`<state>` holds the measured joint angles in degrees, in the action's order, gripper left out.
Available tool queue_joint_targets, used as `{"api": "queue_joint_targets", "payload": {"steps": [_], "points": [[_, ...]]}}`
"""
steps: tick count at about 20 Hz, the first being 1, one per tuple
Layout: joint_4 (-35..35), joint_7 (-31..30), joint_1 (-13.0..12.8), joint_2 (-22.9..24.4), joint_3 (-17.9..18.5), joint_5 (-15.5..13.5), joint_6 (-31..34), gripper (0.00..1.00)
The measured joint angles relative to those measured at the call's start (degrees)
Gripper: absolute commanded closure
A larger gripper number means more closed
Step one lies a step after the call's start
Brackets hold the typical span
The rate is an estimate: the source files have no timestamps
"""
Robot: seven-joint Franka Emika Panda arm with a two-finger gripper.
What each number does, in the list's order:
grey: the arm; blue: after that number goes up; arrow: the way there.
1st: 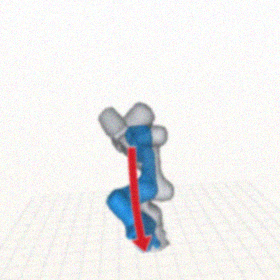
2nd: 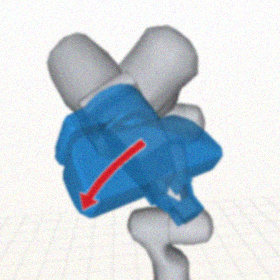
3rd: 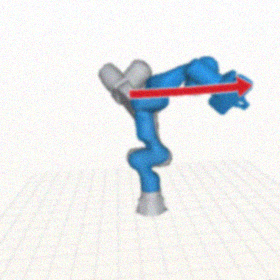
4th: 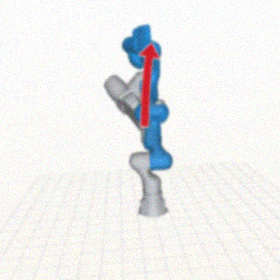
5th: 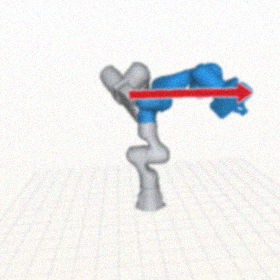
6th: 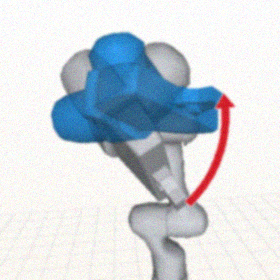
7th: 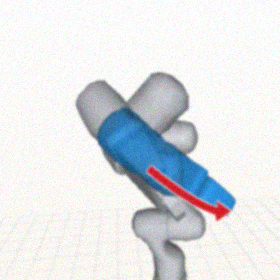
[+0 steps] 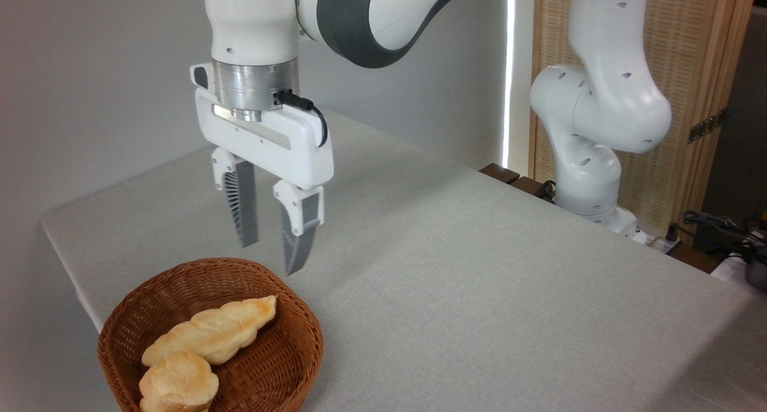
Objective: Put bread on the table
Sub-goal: 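Lower the open gripper toward the braided bread in the wicker basket, then close the gripper on the end of the smaller braided loaf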
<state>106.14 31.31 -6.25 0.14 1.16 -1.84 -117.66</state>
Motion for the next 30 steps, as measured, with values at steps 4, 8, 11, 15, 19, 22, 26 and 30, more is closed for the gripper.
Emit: {"api": "queue_joint_targets", "payload": {"steps": [4, 8, 11, 15, 19, 22, 26, 30], "points": [[0.0, 0.0, 0.4, -1.6, 0.5, 0.0, -7.0, 0.00], [0.0, 0.0, 0.6, -3.7, 1.1, 0.0, -13.4, 0.00], [0.0, 0.0, 0.7, -6.6, 1.1, 0.0, -19.8, 0.00], [0.0, 0.5, 0.6, -10.7, 1.1, 0.0, -28.2, 0.00], [0.0, 1.2, 0.6, -14.4, 1.1, 0.2, -36.0, 0.00], [0.0, 1.4, 0.6, -16.1, 1.0, 2.0, -38.5, 0.00], [0.0, 1.6, 0.6, -17.0, 1.0, 4.9, -38.7, 0.00], [0.0, 1.6, 0.6, -17.9, 1.0, 10.0, -38.8, 0.00]]}}
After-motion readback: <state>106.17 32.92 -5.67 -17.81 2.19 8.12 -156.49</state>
